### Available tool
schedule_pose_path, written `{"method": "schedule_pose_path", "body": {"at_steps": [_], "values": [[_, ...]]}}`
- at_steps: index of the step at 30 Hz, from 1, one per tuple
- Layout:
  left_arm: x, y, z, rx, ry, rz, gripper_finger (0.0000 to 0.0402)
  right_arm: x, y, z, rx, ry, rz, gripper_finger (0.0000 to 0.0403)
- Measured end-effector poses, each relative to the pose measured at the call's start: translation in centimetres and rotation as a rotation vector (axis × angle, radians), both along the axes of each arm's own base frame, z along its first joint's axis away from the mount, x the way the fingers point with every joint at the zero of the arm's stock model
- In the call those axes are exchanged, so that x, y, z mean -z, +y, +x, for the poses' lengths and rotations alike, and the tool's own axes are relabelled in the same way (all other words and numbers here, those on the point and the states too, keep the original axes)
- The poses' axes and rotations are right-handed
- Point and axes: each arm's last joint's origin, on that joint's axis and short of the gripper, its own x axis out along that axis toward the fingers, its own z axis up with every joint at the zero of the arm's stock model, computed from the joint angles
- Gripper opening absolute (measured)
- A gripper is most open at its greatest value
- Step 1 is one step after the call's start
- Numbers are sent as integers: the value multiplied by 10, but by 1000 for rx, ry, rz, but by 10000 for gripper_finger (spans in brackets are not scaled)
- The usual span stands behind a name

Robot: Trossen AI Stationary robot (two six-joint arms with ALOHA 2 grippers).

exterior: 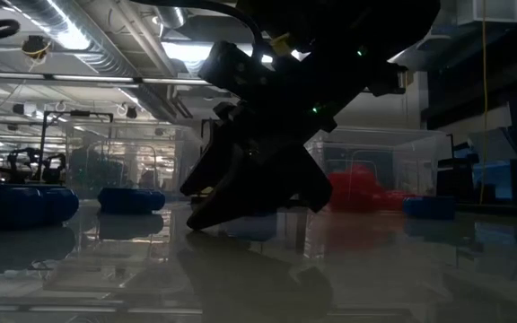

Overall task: Sort blocks
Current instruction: Put the green game piece into the bottom right transparent bin

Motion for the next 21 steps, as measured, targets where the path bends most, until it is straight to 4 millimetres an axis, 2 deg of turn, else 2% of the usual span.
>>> {"method": "schedule_pose_path", "body": {"at_steps": [7, 15, 21], "values": [[18, 0, -9, 103, -35, 28, 182, 0, 0, 0, 0, -2, 1, 314], [22, 4, -8, 172, -110, 119, 182, 0, 0, 0, 0, -4, 1, 314], [23, 8, -1, 102, -247, 222, 182, 0, 0, 0, 0, -4, 1, 314]]}}
